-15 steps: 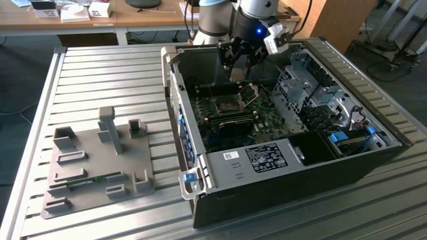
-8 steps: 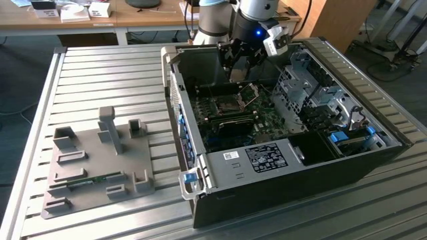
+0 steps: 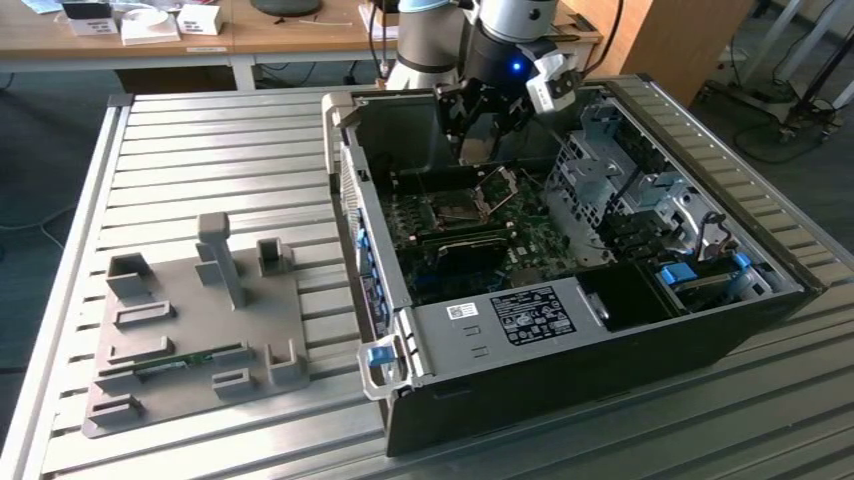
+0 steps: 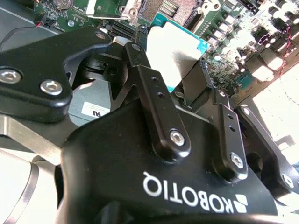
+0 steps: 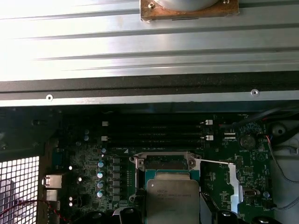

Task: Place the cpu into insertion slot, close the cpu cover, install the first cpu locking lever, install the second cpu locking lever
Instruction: 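Place the cpu into insertion slot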

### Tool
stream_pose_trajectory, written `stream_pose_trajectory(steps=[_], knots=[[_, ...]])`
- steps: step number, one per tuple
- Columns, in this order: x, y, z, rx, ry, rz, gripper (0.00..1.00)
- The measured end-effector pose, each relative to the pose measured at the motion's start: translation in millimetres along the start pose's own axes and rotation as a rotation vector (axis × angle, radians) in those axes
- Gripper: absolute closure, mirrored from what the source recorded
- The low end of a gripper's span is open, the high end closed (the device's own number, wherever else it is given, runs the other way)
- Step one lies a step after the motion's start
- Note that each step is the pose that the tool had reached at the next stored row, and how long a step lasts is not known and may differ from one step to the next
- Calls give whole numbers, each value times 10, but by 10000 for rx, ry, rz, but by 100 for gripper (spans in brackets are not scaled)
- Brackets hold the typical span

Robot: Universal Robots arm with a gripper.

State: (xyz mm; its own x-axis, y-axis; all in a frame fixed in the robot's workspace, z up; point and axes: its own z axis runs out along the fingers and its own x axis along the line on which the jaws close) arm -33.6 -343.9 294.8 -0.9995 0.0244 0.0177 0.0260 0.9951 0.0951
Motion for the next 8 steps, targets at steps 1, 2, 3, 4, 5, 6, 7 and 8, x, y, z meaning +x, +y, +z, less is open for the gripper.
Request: stream_pose_trajectory(steps=[1, 2, 3, 4, 5, 6, 7, 8], knots=[[0, 0, 2, 2, 1, 0, 46], [0, -1, 3, 4, 2, 0, 46], [0, -1, 5, 3, 2, 0, 46], [0, -1, 5, 4, 2, 1, 46], [0, -1, 5, 4, 2, 0, 46], [0, -1, 6, 3, 2, 0, 46], [0, -1, 6, 4, 2, 0, 46], [0, -1, 9, 2, 1, 0, 46]])
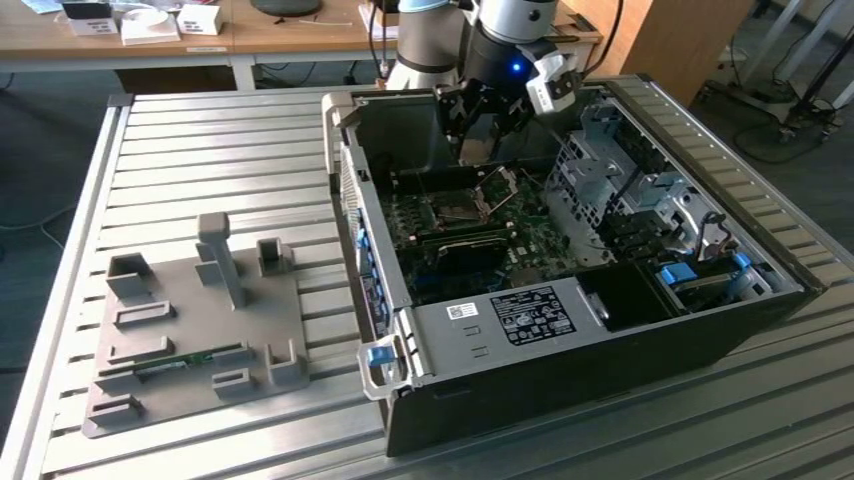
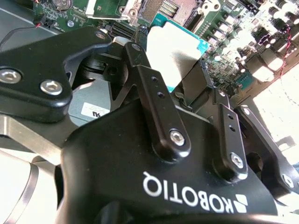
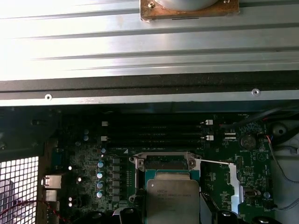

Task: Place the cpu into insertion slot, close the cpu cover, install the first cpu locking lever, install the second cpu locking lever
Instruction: 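Place the cpu into insertion slot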

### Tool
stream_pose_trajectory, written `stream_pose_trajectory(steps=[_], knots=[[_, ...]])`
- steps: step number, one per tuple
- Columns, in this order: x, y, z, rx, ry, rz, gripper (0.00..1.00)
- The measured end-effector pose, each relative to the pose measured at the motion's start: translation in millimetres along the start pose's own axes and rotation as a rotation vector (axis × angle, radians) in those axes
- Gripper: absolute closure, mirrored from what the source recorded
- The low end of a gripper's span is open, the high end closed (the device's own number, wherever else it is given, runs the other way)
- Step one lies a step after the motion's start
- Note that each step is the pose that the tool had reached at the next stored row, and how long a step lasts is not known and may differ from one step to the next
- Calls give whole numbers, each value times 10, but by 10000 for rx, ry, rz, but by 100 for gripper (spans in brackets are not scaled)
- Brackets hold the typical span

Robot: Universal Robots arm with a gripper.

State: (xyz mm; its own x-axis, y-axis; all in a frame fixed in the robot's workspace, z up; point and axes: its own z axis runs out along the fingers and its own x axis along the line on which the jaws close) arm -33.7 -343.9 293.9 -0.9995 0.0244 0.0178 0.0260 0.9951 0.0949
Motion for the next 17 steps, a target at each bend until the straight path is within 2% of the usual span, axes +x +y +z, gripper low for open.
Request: stream_pose_trajectory(steps=[17], knots=[[-1, -5, 47, 1, 0, 0, 46]])
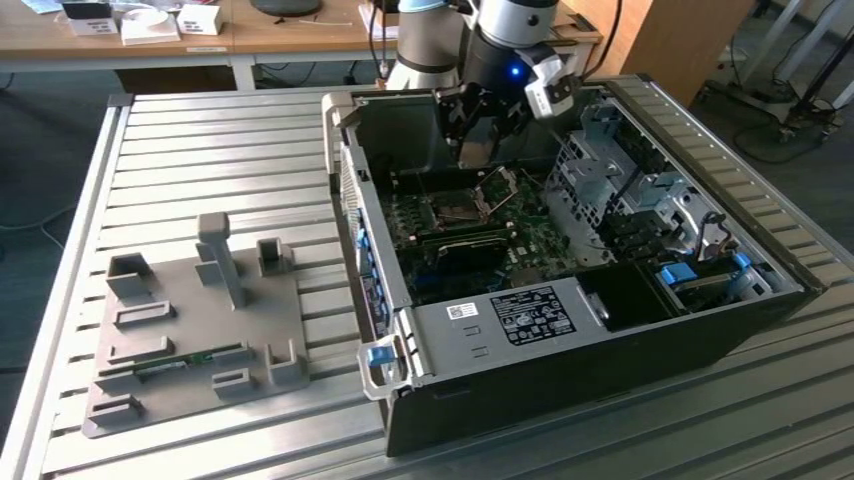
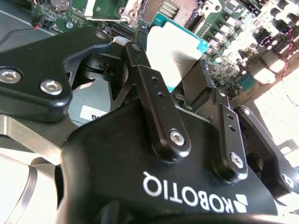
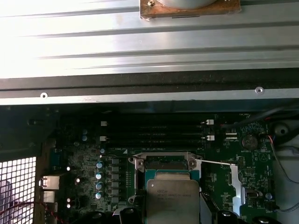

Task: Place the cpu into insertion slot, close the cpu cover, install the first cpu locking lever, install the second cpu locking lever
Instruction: 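Place the cpu into insertion slot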

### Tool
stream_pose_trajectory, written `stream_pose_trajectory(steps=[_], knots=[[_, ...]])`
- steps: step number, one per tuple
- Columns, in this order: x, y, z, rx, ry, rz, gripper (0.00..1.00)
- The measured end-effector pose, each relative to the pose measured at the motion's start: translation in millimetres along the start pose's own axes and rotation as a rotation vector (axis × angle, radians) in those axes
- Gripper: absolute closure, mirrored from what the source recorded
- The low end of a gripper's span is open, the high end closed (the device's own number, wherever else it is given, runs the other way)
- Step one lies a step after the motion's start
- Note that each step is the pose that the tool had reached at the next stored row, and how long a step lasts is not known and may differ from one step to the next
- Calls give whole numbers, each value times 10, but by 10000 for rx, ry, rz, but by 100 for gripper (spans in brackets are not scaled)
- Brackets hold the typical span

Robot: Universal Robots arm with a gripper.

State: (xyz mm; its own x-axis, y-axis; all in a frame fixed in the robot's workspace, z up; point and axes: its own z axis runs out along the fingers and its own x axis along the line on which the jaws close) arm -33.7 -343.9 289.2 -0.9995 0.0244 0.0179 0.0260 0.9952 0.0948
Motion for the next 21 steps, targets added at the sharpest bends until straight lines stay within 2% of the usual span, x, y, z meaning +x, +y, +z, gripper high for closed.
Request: stream_pose_trajectory(steps=[10, 21], knots=[[-2, -14, 144, 0, -6, -3, 46], [-3, -20, 213, -2, -11, -16, 46]])
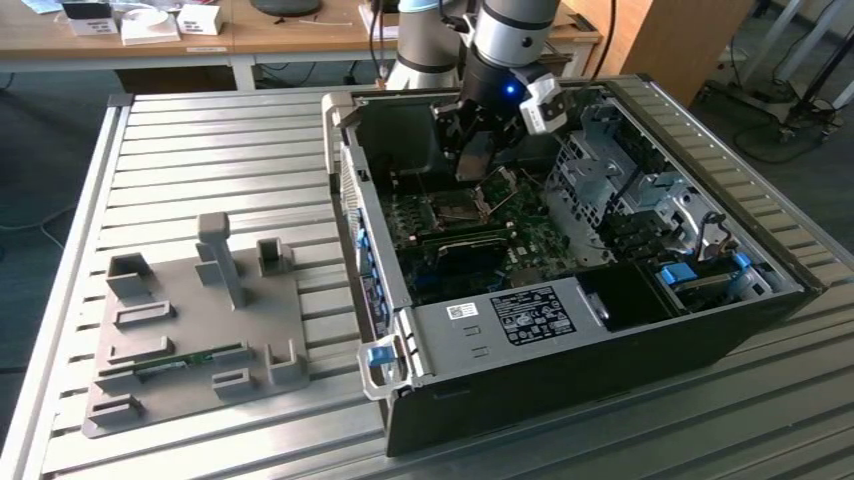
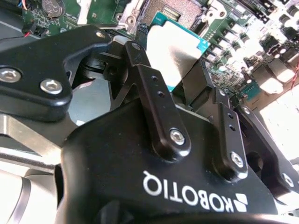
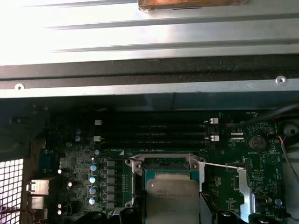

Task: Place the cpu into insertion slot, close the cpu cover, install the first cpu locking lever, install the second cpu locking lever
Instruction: 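Place the cpu into insertion slot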

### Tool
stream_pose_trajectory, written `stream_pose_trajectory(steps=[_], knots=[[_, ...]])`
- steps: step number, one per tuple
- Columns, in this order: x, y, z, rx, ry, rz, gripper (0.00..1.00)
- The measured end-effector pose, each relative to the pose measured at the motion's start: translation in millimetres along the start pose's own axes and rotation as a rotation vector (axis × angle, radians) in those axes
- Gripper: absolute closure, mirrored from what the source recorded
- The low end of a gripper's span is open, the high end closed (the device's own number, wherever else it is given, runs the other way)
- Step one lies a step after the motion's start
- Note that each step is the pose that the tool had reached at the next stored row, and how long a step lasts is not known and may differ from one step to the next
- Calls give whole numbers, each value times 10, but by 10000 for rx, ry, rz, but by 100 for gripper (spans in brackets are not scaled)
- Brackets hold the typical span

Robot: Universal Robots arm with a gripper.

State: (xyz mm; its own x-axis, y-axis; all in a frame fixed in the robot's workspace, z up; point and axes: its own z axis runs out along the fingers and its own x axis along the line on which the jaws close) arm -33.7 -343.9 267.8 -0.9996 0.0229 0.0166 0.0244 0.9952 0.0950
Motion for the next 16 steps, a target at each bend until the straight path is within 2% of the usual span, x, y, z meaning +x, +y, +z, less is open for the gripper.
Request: stream_pose_trajectory(steps=[16], knots=[[19, -12, 111, -5, -44, -33, 46]])
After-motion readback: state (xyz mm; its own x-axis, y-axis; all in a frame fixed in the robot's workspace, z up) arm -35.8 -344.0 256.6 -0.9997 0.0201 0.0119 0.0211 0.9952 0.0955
